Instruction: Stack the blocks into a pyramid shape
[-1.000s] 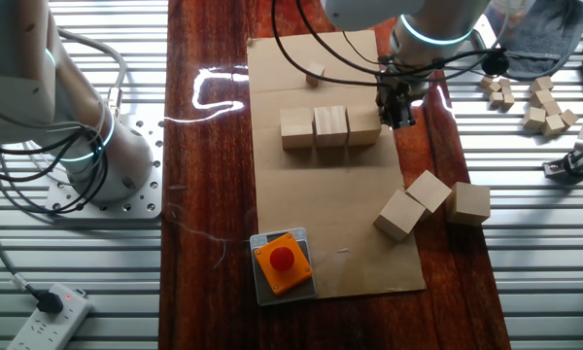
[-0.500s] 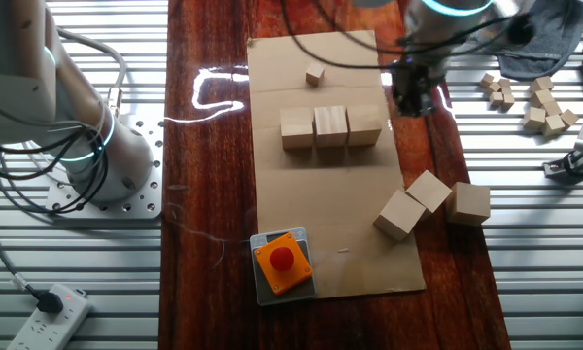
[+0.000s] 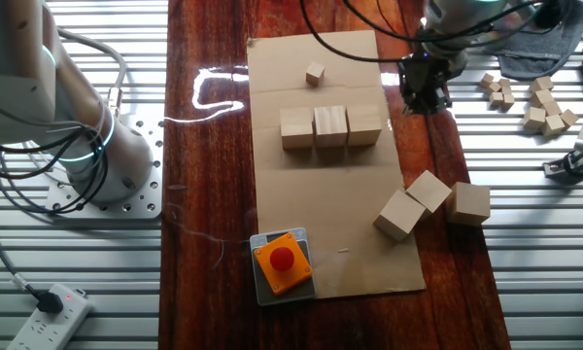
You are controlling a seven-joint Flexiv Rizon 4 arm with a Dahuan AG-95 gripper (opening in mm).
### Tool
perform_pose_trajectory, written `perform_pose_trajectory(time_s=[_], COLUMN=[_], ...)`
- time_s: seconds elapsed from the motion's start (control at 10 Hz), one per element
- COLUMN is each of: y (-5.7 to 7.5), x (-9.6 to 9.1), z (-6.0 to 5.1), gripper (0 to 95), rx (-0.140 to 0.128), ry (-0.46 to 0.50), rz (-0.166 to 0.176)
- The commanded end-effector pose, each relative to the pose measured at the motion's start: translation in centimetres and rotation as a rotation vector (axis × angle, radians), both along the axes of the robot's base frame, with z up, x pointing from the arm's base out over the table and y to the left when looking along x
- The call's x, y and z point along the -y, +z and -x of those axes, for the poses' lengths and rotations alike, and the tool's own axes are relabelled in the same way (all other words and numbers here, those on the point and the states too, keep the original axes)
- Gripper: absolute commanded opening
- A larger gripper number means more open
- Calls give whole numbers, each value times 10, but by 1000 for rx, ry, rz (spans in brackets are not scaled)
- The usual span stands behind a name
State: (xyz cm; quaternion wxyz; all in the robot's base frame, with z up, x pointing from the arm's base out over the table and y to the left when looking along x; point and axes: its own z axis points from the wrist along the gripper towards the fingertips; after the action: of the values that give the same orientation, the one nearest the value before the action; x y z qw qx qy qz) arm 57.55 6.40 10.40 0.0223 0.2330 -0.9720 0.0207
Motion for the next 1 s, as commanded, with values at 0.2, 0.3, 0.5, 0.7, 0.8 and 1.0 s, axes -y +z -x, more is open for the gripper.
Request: perform_pose_trajectory(time_s=[0.2, 0.3, 0.5, 0.7, 0.8, 1.0], y=[5, 4, -1, -9, -13, -18], x=[22, 31, 48, 62, 64, 64], z=[0, 1, 5, 11, 12, 11], gripper=[380, 570, 570, 760, 760, 570], rx=[36, 49, 47, 34, 31, 36], ry=[103, 123, 128, 129, 124, 96], rz=[55, 46, 30, 6, 4, -32])
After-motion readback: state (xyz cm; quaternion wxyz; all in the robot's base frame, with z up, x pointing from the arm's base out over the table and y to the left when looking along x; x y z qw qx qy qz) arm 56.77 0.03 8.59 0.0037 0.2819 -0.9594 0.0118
